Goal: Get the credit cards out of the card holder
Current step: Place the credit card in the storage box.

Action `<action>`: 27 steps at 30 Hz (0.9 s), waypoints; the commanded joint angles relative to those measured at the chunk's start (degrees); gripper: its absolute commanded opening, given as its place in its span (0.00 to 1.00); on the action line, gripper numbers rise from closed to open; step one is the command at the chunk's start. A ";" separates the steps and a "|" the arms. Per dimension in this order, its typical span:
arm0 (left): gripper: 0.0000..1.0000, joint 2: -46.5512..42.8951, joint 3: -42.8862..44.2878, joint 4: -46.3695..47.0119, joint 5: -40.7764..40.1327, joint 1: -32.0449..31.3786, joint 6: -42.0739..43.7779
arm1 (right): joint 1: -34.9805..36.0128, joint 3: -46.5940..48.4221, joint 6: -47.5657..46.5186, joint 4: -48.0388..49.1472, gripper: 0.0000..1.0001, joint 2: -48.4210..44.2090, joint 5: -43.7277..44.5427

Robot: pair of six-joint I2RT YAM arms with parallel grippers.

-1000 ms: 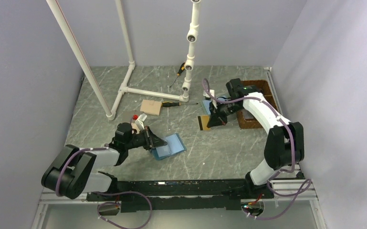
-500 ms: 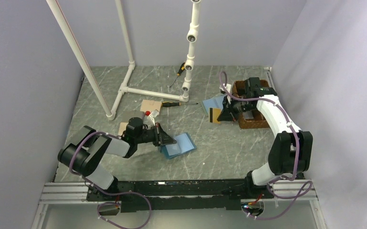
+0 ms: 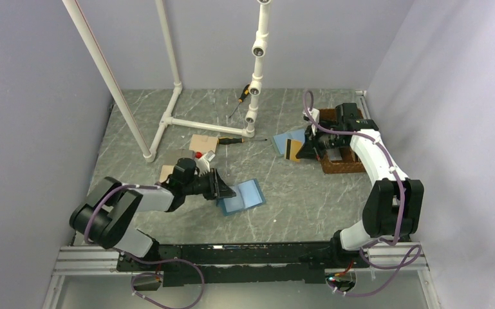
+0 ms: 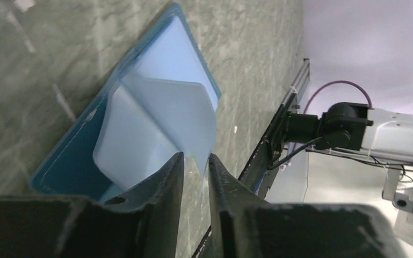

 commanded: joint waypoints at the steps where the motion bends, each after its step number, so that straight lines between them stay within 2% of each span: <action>1: 0.32 -5.19 2.45 -14.72 -6.78 -0.23 6.99 | -0.42 0.09 1.84 2.82 0.00 -1.47 -2.51; 8: 0.45 -12.83 1.94 -24.09 -11.48 -0.19 10.28 | -0.62 -0.06 6.24 5.89 0.00 -1.11 -0.40; 11: 0.47 -18.32 1.98 -28.66 -14.10 -0.18 12.06 | -1.92 -0.51 8.52 7.65 0.00 -1.72 0.30; 13: 0.52 -23.59 2.53 -32.60 -16.47 -0.15 13.15 | -3.01 -0.65 9.56 8.41 0.00 -2.14 0.89; 15: 0.62 -27.93 3.15 -35.32 -18.70 -0.15 14.07 | -3.95 -0.83 10.57 9.24 0.00 -2.61 1.36; 17: 0.76 -32.29 3.98 -40.12 -20.98 -0.07 14.72 | -4.95 -0.96 11.22 9.76 0.00 -3.27 1.89; 19: 0.96 -36.07 5.31 -43.68 -23.50 0.14 15.41 | -6.05 -0.97 11.62 10.11 0.00 -3.67 2.42; 20: 0.99 -37.72 6.24 -45.25 -24.48 0.32 15.90 | -6.60 -0.97 11.64 10.15 0.00 -3.91 2.67; 23: 0.99 -39.91 10.54 -50.31 -25.87 1.26 18.37 | -8.09 -0.97 12.09 10.46 0.00 -4.53 3.32; 27: 0.99 -36.52 19.80 -55.59 -21.40 2.51 22.19 | -9.99 -0.88 12.59 10.68 0.00 -5.16 4.20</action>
